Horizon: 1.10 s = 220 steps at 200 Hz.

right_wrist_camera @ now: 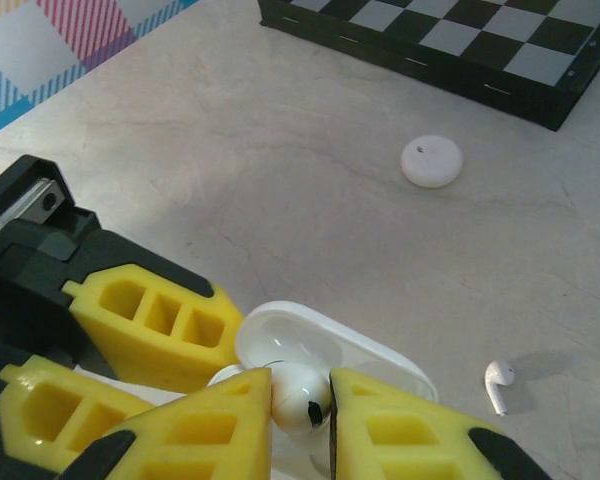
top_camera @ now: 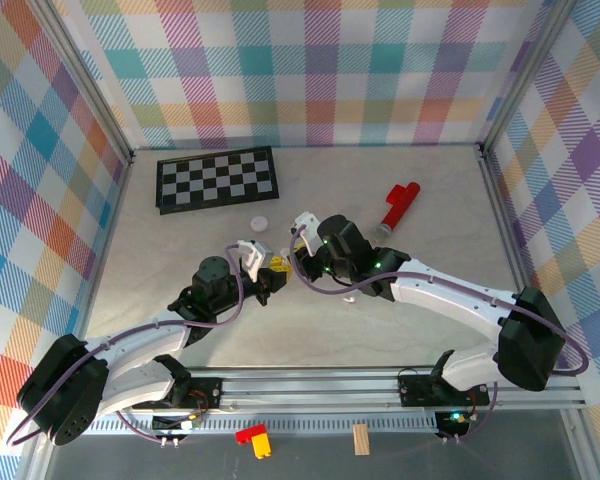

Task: Insert wireless bluetooth earbuds into charging case

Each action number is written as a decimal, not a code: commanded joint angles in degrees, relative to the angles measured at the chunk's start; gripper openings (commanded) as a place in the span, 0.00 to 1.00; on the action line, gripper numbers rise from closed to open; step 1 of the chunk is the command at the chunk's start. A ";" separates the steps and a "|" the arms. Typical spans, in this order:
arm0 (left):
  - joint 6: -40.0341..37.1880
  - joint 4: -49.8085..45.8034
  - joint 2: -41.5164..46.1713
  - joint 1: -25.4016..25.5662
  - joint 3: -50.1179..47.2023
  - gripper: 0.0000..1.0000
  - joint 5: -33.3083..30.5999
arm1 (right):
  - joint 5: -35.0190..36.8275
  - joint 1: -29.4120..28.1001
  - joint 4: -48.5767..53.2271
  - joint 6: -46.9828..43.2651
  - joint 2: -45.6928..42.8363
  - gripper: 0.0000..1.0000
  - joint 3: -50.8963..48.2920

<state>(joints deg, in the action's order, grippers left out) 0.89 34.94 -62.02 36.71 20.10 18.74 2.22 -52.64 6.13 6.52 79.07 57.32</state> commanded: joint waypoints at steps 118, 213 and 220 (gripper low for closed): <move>-2.40 5.37 1.55 0.38 -1.65 0.11 1.50 | -5.19 2.16 -2.31 2.24 -6.75 0.45 -3.75; -13.00 19.02 -4.73 0.38 -3.73 0.13 7.62 | -7.69 10.91 21.93 13.67 3.72 0.57 16.23; -13.22 19.74 -5.29 0.39 -3.67 0.13 7.80 | -7.98 10.92 23.65 13.60 5.21 0.58 18.10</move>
<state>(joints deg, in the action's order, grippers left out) -8.67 47.79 -65.71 36.73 16.21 23.35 -4.43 -42.13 16.73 17.39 79.50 67.44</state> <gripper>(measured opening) 0.164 0.567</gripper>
